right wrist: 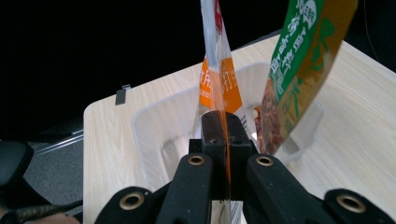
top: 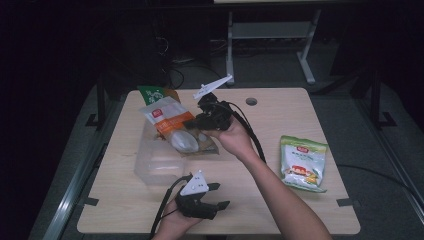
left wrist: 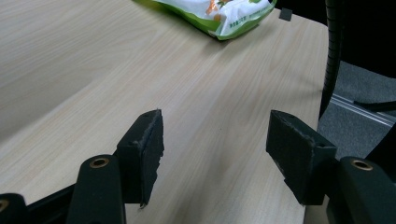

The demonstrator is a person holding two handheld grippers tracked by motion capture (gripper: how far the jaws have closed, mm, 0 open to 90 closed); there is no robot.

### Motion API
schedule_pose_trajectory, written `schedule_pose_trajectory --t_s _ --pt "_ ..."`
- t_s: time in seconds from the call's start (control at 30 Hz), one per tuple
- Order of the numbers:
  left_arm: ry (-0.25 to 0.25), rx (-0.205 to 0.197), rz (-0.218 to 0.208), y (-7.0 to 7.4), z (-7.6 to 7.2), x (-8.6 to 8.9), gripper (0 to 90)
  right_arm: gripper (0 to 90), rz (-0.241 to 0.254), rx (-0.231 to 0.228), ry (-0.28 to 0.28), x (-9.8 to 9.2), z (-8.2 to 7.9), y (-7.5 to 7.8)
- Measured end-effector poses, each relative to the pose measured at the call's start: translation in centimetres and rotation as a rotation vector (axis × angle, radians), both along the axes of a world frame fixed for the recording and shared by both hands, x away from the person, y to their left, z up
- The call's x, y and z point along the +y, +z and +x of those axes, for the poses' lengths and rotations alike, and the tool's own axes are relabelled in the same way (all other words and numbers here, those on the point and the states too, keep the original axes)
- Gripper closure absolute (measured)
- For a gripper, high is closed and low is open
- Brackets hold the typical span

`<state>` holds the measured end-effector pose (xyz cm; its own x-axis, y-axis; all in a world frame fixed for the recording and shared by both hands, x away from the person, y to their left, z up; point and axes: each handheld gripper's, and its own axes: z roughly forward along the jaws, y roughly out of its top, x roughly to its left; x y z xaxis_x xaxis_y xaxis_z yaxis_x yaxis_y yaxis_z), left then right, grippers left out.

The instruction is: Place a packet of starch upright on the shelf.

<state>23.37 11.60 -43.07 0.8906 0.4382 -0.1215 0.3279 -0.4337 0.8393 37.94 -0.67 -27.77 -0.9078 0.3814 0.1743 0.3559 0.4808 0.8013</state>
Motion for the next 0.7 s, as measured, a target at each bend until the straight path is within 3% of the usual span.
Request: schedule_pose_trajectory --t_s 0.07,0.23,0.7 --pt "-0.001 0.000 -0.001 -0.1 0.0 0.0 36.1 89.8 -0.005 -0.013 0.011 0.5 0.4 -0.1" --pt "-0.001 0.010 0.000 -0.3 0.1 -0.1 36.0 89.9 0.008 0.005 0.006 2.1 1.0 -0.5" --pt "-0.004 0.019 0.004 -0.3 0.2 0.4 35.8 89.8 -0.011 0.054 0.018 6.9 3.3 -3.7"
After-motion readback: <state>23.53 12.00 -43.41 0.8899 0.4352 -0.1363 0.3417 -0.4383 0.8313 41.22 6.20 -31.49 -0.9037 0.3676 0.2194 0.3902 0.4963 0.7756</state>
